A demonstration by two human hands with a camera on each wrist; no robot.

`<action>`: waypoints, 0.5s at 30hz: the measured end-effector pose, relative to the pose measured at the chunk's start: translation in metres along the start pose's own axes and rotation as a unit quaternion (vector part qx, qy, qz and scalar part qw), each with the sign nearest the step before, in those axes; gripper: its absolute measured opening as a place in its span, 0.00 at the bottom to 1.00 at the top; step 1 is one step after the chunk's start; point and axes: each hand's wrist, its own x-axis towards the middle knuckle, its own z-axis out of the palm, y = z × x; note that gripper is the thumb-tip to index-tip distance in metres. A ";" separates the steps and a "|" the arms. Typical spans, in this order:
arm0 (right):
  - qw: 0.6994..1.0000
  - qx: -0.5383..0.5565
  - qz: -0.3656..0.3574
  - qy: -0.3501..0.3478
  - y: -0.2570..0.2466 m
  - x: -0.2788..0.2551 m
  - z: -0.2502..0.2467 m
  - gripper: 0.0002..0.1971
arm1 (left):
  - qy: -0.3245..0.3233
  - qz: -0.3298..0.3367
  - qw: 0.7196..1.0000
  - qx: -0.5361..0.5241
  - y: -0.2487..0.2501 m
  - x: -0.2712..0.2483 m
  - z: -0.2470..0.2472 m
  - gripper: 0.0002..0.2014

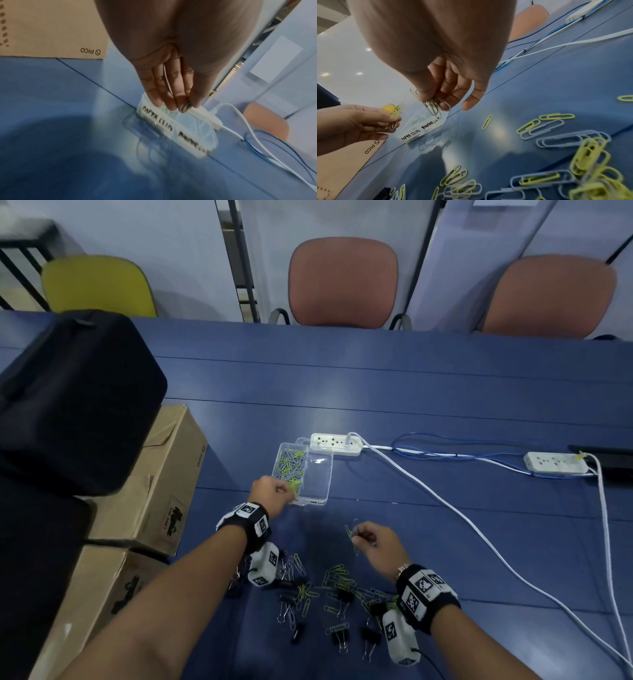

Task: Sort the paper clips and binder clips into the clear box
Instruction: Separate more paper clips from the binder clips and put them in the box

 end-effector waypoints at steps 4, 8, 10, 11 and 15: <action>1.000 -0.006 -0.004 -0.007 -0.010 0.016 0.005 0.09 | 0.031 -0.034 0.999 0.022 0.003 0.030 -0.010 0.15; 1.000 -0.012 -0.010 -0.010 -0.027 0.039 0.014 0.09 | 0.018 -0.046 0.997 0.061 0.003 0.048 -0.011 0.07; 0.999 -0.023 -0.017 -0.018 -0.041 0.055 0.019 0.08 | -0.031 -0.029 0.992 0.117 0.002 0.051 -0.010 0.06; 0.999 -0.030 -0.022 -0.020 -0.047 0.064 0.022 0.07 | -0.056 -0.014 0.986 0.155 0.001 0.051 -0.008 0.07; 0.999 -0.033 -0.015 -0.003 -0.073 0.106 0.035 0.03 | -0.074 0.045 0.965 0.249 -0.002 0.050 -0.008 0.13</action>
